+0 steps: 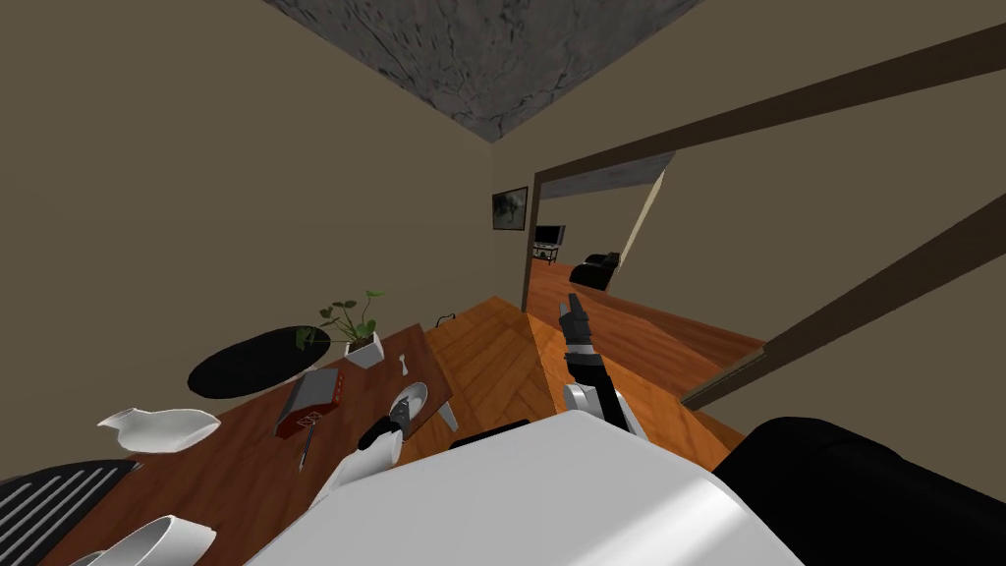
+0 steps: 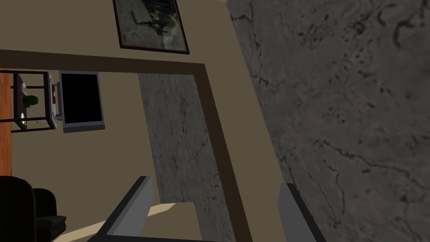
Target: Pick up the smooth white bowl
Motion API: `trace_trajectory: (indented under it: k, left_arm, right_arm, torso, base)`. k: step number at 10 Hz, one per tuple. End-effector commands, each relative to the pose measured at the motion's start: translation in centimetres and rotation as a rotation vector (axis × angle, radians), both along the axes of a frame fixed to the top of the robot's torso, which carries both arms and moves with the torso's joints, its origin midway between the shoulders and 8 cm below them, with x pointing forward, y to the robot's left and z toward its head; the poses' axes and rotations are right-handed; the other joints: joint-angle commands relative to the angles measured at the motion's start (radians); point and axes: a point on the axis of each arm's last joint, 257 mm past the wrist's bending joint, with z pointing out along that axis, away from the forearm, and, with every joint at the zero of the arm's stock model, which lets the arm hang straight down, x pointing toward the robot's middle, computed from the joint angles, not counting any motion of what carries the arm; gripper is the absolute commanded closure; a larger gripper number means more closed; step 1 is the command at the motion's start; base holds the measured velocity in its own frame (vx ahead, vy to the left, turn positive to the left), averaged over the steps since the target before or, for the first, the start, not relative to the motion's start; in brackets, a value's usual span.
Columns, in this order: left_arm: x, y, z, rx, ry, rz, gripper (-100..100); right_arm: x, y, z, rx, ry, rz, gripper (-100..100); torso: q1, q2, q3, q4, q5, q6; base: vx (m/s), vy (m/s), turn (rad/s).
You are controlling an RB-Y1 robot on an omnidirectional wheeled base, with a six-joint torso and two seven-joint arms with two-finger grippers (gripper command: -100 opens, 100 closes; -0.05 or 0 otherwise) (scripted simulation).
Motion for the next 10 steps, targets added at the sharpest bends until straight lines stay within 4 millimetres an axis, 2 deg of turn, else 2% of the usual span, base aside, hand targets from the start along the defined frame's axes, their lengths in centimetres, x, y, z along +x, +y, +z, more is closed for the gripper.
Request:
trace_trajectory:
  k: [1,3,4,5,6,7,8,10]
  left_arm:
    - [-1.0,-0.3,-1.3,-0.018,0.041,0.01,-100]
    - [-3.0,-1.0,-2.9,-0.043,0.104,0.023,-100]
    - [-3.0,-1.0,-2.9,-0.043,0.104,0.023,-100]
    - [-4.0,-1.3,-3.7,-0.053,0.132,0.028,-100]
    - [-3.5,-0.9,-3.3,-0.048,0.118,0.026,-100]
    - [-3.6,-0.9,-3.4,-0.049,0.12,0.026,0]
    - [-4.1,-1.3,-4.0,-0.048,0.119,0.024,-100]
    - [-4.6,-1.7,-4.6,-0.048,0.119,0.02,-100]
  right_arm:
    - [0.0,0.0,0.0,0.0,0.0,0.0,0]
    - [0.0,0.0,0.0,0.0,0.0,0.0,0]
    - [0.0,0.0,0.0,0.0,0.0,0.0,0]
    - [0.0,0.0,0.0,0.0,0.0,0.0,0]
    - [0.0,0.0,0.0,0.0,0.0,0.0,0]
    - [0.0,0.0,0.0,0.0,0.0,0.0,0]
    - [0.0,0.0,0.0,0.0,0.0,0.0,0]
    - [0.0,0.0,0.0,0.0,0.0,0.0,0]
  torso:
    - [0.0,0.0,0.0,0.0,0.0,0.0]
    - [0.0,0.002,0.001,0.001,0.0,0.0]
    - [0.0,0.001,0.001,0.0,0.0,0.0]
    - [0.0,0.002,0.001,0.001,0.0,0.0]
    - [-0.001,0.002,0.002,0.001,0.0,0.0]
    - [-0.002,0.004,0.002,0.001,-0.001,0.0]
    - [-0.003,0.005,0.003,0.001,-0.001,0.0]
    - [-0.001,0.003,0.002,0.001,0.0,0.0]
  base:
    - [0.043,0.028,0.003]
    - [0.076,0.044,0.0]
    - [0.059,0.033,0.0]
    - [0.05,0.023,-0.003]
    - [0.023,0.011,-0.001]
    - [0.0,0.0,0.0]
    - [0.038,0.025,0.026]
    - [0.068,0.024,0.017]
